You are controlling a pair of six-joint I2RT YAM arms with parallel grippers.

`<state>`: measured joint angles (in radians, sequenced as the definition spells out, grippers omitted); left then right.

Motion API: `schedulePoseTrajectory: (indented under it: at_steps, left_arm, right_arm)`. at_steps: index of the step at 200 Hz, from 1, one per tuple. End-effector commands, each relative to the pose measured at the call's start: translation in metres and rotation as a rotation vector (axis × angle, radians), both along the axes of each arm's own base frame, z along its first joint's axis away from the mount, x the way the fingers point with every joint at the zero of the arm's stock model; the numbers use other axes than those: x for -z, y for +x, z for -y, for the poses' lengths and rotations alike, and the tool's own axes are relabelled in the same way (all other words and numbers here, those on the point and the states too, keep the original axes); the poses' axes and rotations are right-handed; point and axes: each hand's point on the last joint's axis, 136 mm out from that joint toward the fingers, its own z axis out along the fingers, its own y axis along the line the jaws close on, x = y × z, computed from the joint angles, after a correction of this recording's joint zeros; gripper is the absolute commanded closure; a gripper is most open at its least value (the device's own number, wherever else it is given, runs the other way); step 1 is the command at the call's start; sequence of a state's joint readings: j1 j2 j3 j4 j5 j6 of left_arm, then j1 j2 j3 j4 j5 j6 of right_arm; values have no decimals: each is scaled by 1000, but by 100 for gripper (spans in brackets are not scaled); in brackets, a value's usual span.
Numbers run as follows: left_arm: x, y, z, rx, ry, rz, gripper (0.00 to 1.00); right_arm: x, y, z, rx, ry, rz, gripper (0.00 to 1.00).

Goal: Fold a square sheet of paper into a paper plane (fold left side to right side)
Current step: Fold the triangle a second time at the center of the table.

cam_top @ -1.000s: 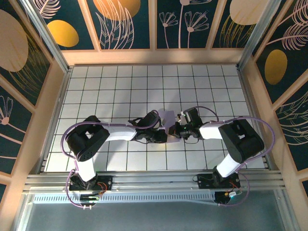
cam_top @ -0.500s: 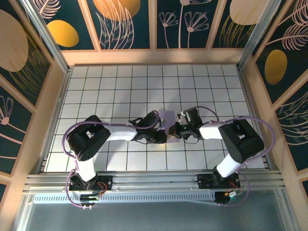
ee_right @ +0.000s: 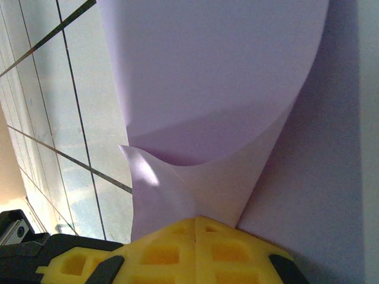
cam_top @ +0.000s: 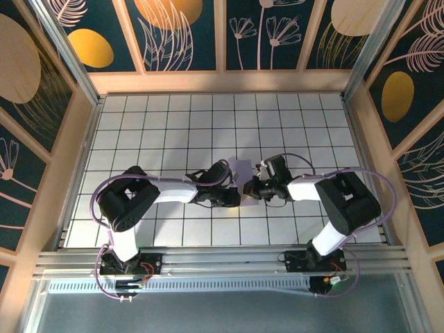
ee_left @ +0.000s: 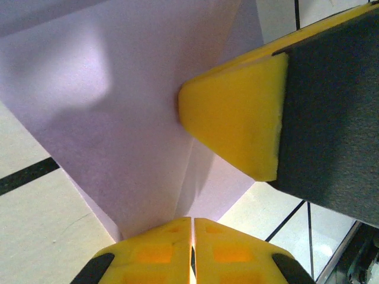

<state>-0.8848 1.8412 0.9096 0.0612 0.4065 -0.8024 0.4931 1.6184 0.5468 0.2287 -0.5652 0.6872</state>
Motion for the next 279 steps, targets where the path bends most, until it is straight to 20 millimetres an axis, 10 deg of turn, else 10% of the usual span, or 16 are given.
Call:
schedulePoseTrajectory:
  at_steps: [1,118,279]
  left_arm:
    - [13,-4,-7,-10,36,-17,90]
    - [26,-11,-18,-27,59,-31,94]
    - [35,-15,-30,-50,105,-43,97]
  right_arm:
    - [22,-23,9,-19,-82,-83,100]
    - [-26,-5,-7,-36,14,69,100]
    - [5,14,0,-33,-113,96,100]
